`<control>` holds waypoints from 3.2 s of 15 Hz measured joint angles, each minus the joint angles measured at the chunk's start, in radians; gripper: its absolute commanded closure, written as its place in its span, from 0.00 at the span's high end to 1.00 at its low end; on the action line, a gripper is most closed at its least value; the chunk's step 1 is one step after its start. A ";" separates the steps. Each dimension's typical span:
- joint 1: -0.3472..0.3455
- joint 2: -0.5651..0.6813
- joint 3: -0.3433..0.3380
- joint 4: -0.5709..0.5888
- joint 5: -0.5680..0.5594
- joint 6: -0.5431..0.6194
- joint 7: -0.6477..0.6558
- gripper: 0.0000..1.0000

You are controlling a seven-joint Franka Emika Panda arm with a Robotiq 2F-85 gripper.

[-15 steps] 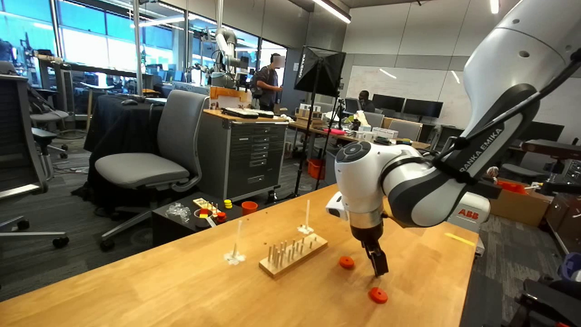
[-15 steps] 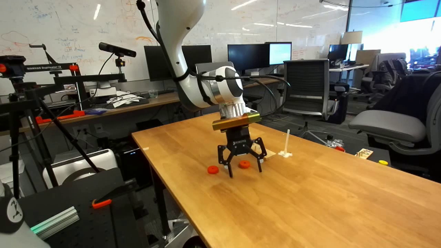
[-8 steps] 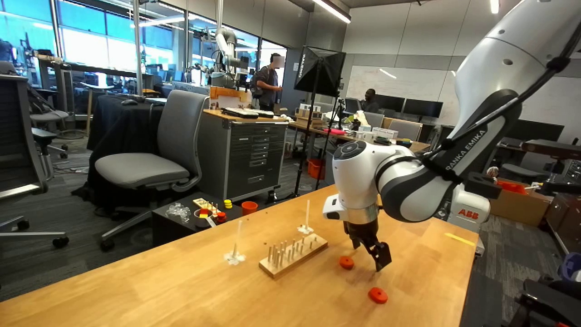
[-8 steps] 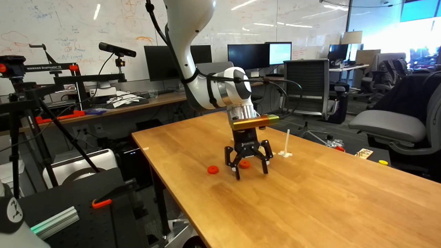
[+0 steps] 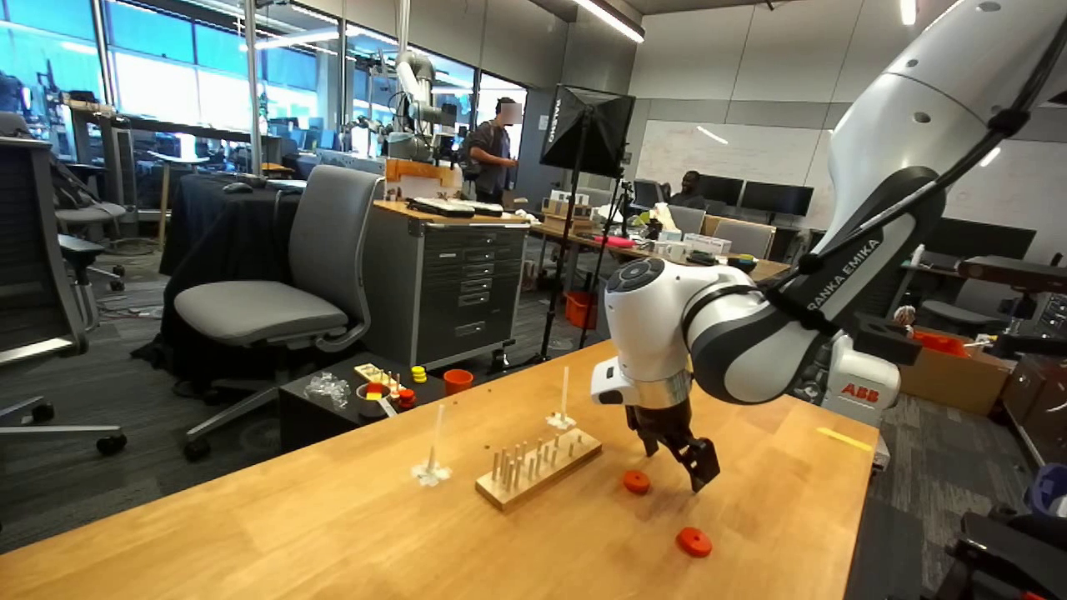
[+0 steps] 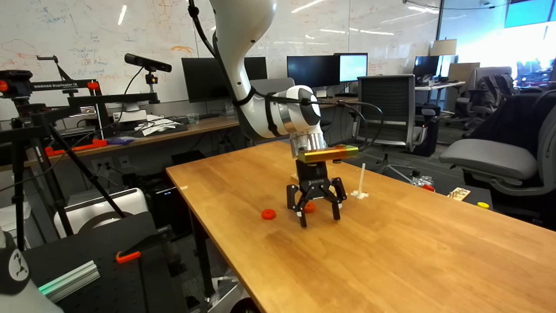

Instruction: Place an orange disk on the wooden base

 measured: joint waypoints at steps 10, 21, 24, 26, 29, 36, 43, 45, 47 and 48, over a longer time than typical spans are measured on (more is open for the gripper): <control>-0.040 -0.011 0.022 -0.026 0.048 0.077 0.002 1.00; -0.117 -0.056 0.065 -0.137 0.093 0.280 -0.116 1.00; -0.128 -0.060 0.076 -0.148 0.133 0.302 -0.157 1.00; -0.129 -0.061 0.085 -0.148 0.165 0.305 -0.174 1.00; -0.128 -0.060 0.106 -0.148 0.208 0.305 -0.184 1.00; -0.118 -0.058 0.138 -0.147 0.290 0.307 -0.182 1.00; -0.118 -0.057 0.139 -0.145 0.324 0.309 -0.165 0.72; -0.118 -0.058 0.137 -0.141 0.324 0.311 -0.144 0.56; -0.118 -0.060 0.136 -0.138 0.324 0.311 -0.123 0.42; -0.117 -0.063 0.136 -0.139 0.324 0.308 -0.112 0.36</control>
